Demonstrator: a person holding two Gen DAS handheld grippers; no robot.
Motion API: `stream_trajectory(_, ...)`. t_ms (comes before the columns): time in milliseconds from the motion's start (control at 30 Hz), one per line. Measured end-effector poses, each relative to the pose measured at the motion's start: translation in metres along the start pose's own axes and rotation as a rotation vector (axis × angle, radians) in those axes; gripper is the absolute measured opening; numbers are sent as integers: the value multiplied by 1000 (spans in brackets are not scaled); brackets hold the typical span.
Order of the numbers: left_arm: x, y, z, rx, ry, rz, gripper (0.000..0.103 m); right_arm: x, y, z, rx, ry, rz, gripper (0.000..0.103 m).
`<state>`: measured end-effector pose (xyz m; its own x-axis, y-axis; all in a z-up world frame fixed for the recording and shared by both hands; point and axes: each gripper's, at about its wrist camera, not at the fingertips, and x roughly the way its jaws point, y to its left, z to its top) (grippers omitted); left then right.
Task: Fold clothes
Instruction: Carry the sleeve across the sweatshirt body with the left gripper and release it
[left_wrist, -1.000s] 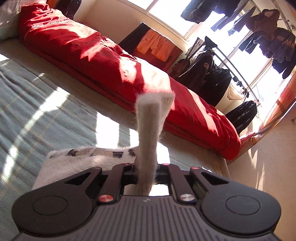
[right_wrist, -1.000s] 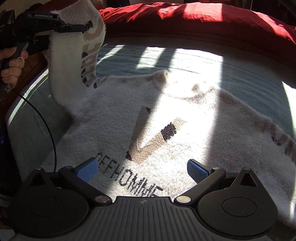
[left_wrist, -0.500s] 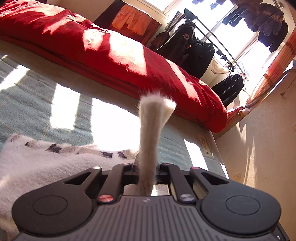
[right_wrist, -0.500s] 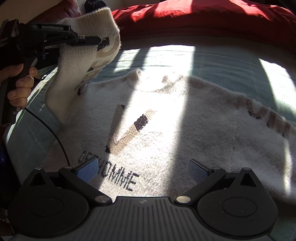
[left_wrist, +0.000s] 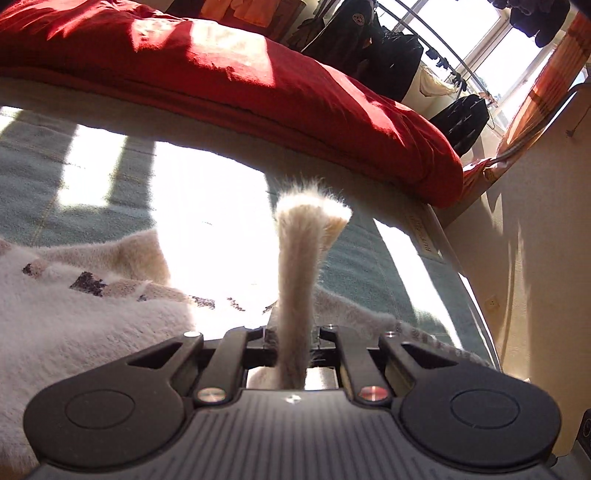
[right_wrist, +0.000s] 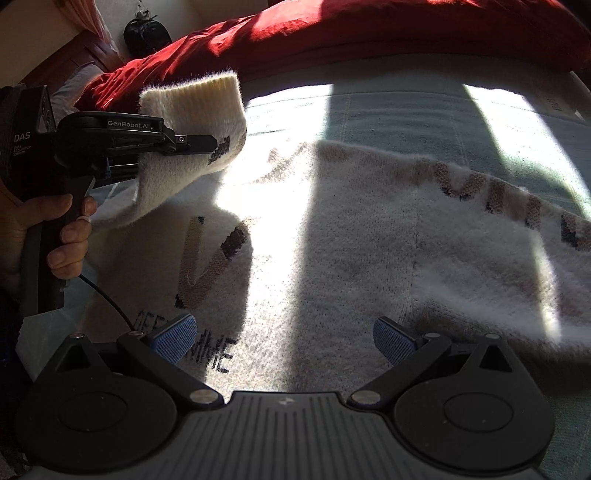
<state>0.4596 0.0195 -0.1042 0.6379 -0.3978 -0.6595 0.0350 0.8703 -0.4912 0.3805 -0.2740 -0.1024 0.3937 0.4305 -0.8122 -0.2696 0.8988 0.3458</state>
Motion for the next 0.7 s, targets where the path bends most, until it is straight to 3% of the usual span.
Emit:
stream_trajectory(233,24,-9,-9,40,35,20,7,-1,-2,-3,15,-2,-9,103)
stream_trajectory(467,37,-30,-23,235,79,54,9,3,-3,-8,30,9,-21,103)
stream_trajectory(600,32,-48,-33,390,90,40,21,3,-1,-7,32,11,-27,103)
stream_trajectory(667,24,-57,-40,460,85,32,31,3,0,-5,35,10,-31,103)
stream_trajectory(700,20,-60,-43,494,82,29,42,3,0,-5,36,10,-30,103)
